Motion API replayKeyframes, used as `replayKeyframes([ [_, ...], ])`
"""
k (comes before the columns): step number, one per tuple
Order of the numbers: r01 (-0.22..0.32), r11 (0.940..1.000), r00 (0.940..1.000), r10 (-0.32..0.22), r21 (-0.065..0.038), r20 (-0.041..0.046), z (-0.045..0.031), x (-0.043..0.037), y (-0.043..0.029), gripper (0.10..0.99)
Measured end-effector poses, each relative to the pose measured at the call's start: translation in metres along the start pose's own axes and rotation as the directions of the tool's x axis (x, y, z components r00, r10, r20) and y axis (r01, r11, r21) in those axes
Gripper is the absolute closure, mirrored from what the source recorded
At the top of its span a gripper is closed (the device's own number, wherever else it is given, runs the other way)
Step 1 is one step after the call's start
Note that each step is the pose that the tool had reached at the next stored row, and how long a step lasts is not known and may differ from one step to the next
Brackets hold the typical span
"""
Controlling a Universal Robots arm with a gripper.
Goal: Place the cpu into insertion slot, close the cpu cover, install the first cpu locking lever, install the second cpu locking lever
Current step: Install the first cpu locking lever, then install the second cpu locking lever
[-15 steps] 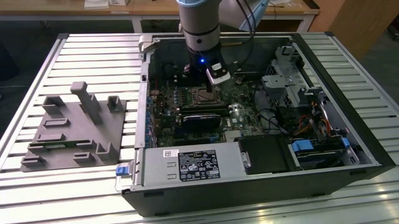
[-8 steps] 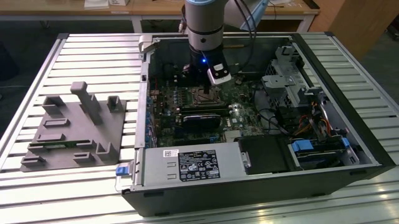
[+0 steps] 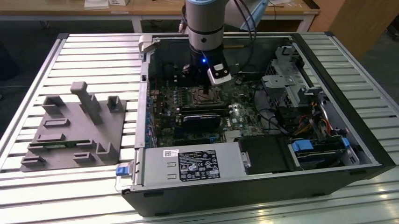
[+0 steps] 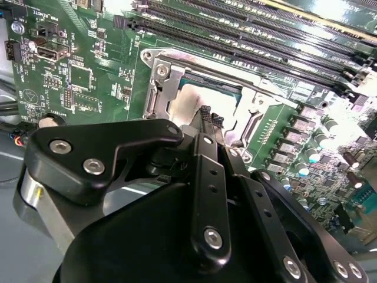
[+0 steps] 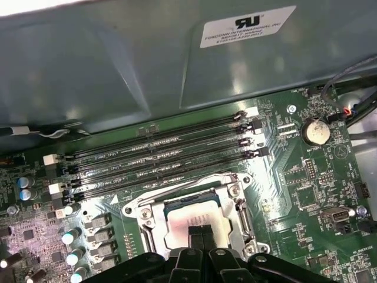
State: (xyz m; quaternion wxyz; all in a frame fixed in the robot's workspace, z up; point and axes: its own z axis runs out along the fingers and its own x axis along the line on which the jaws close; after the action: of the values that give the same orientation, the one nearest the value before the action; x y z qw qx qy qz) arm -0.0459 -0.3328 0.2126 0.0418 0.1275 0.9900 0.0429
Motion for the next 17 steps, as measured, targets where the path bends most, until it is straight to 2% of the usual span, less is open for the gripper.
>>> replayKeyframes([
  [9, 0.0, 1.0, 1.0, 0.0, 0.004, 0.0014, -0.0132, -0.001, 0.0013, 0.98],
  [17, 0.0, 1.0, 1.0, 0.0, 0.004, 0.0014, -0.0142, -0.001, 0.0014, 0.98],
])
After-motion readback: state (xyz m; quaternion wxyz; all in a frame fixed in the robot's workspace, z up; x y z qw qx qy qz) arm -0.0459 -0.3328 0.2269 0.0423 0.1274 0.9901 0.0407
